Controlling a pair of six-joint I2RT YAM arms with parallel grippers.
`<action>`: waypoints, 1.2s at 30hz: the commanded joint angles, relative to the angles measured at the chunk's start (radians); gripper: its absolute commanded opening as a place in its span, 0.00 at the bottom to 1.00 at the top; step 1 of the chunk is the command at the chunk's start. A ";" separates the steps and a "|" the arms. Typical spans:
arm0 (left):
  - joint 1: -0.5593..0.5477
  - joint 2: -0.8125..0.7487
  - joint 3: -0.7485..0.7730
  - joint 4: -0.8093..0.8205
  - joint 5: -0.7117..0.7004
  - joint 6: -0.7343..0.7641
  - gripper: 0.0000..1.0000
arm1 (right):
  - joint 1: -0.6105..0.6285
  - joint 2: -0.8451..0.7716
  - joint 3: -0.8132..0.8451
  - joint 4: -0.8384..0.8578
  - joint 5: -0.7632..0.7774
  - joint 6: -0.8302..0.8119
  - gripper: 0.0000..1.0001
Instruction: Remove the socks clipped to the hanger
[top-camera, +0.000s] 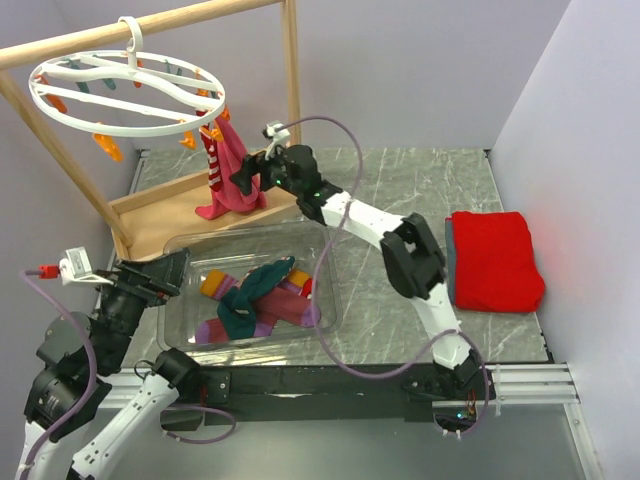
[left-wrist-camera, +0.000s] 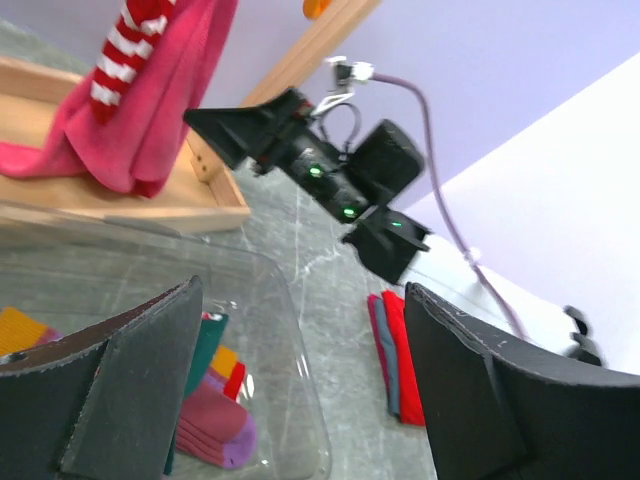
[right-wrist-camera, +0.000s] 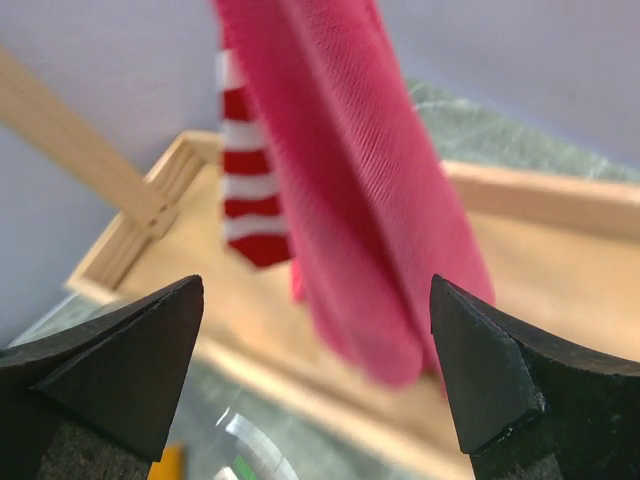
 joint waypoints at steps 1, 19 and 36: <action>-0.002 0.003 0.048 0.035 -0.035 0.087 0.87 | -0.001 0.154 0.187 0.076 0.032 -0.060 1.00; -0.002 -0.019 -0.003 -0.006 -0.148 0.013 0.84 | 0.000 -0.067 0.006 0.148 0.135 -0.089 0.06; -0.002 0.015 -0.026 -0.053 0.044 -0.179 0.88 | 0.048 -0.666 -0.477 0.001 0.068 0.017 0.01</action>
